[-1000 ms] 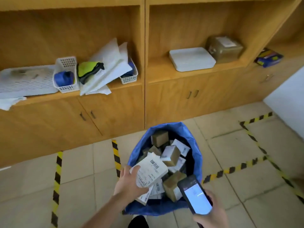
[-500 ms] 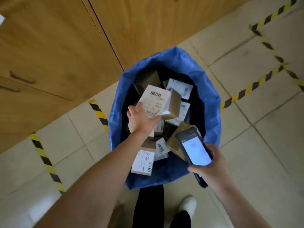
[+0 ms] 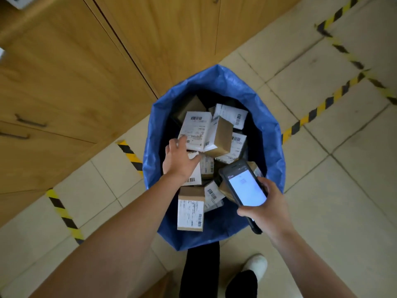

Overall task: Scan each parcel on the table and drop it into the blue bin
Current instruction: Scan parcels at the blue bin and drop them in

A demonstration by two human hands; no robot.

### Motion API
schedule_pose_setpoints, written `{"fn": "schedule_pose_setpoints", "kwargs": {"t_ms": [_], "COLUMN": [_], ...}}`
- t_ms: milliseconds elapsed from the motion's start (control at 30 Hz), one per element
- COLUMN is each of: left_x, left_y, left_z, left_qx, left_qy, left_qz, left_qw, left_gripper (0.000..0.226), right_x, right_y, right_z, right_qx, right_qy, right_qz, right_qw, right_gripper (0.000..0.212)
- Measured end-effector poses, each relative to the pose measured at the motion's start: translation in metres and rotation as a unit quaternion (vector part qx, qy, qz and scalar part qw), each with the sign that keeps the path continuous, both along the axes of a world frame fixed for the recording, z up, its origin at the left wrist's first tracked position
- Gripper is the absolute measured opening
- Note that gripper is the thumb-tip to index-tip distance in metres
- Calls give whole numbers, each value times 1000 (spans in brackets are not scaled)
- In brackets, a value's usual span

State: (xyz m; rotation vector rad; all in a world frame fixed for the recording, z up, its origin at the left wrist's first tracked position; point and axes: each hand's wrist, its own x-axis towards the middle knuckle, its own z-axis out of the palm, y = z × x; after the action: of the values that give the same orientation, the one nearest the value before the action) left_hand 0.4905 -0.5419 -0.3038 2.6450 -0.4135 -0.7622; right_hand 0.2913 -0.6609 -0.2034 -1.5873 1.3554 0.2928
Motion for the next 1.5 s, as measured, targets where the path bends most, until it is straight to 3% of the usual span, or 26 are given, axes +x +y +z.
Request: {"fn": "schedule_pose_setpoints", "kwargs": {"t_ms": [367, 667, 1067, 1300, 1500], "left_x": [-24, -77, -106, -67, -21], "left_y": [23, 23, 28, 2, -3], "left_z": [102, 195, 230, 226, 234], "left_qx": [-1, -28, -39, -78, -82], "left_qy": [10, -33, -9, -1, -4], "left_qz": [-112, -110, -166, -273, -419], "left_qw": [994, 993, 985, 959, 904], "left_gripper": [42, 36, 29, 23, 21], "right_x": [-22, -69, -106, -93, -60], "right_y": [1, -13, -10, 21, 79], "right_z": [79, 139, 174, 176, 186], "right_qx": [-35, -47, -30, -45, -73], "right_qy": [-76, -113, -127, -104, -108], "right_qz": [-9, -12, -116, -225, -348], "right_qw": [996, 992, 985, 968, 929], "right_gripper": [82, 80, 89, 86, 84]}}
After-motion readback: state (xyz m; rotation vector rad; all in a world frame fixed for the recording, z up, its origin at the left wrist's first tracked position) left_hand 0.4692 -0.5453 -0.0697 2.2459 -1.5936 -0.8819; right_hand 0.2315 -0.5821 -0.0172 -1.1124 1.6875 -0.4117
